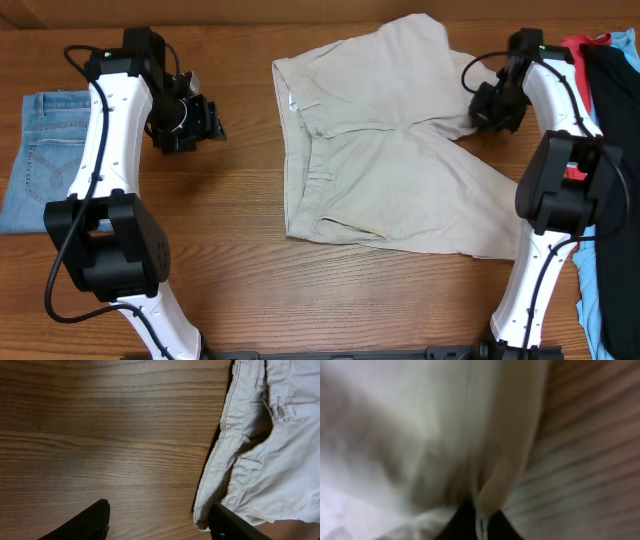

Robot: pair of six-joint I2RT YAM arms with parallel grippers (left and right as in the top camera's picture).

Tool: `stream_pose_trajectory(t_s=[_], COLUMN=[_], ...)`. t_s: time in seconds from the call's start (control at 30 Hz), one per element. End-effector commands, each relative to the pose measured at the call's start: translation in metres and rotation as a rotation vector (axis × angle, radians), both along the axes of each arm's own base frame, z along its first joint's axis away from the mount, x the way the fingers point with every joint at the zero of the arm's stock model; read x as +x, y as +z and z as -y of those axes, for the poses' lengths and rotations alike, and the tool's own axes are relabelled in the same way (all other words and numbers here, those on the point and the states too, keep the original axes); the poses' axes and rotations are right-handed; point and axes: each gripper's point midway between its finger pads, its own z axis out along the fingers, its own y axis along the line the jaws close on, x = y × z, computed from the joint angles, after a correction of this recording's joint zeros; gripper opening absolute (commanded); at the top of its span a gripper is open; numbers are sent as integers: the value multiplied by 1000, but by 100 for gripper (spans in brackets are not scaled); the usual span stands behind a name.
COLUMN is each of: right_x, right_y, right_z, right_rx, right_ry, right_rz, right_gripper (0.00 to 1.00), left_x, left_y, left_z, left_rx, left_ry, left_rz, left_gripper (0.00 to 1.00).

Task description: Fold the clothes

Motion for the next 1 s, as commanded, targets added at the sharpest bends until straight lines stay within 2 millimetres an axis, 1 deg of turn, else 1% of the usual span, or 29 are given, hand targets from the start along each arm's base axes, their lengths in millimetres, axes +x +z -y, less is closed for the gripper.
stream_pose_trajectory(t_s=[0.0,0.07,0.1,0.2,0.23,0.27,0.37,0.47,0.57,0.67,0.77,0.83,0.9,0.97], right_x=[8,9,10,11,10,8,-3,-17,-30,-38,-44,-46,-46,-46], right_y=[36,51,61,99,114,130,165,187,196,195,193,192,192,192], right_z=[-28,-28,-28,-21,-19,-15,-2,6,7,7,6,6,6,6], right_rx=[-4,-8,-12,-48,-62,-85,-176,-229,-240,-238,-235,-234,-234,-234], right_ry=[92,91,91,74,72,67,47,34,33,40,46,47,47,47], right_rz=[76,104,126,204,231,259,303,314,297,270,243,234,233,233], right_gripper=[20,23,24,27,28,30,37,40,40,40,40,40,40,40], left_x=[4,5,5,8,11,14,24,33,43,48,45,40,36,32], left_y=[12,12,12,13,12,11,7,-4,-20,-49,-86,-106,-121,-131], left_z=[10,16,19,36,43,51,69,84,100,115,121,127,136,145], left_rx=[-32,-40,-38,-37,-36,-35,-39,-47,-82,-103,-105,-126,-174,-222], left_ry=[-32,-44,-60,-140,-168,-189,-205,-195,-203,-197,-176,-181,-186,-191], left_rz=[41,46,51,84,100,117,153,162,162,122,37,-13,-51,-79], left_gripper=[67,68,69,73,77,80,84,84,84,84,83,83,83,82])
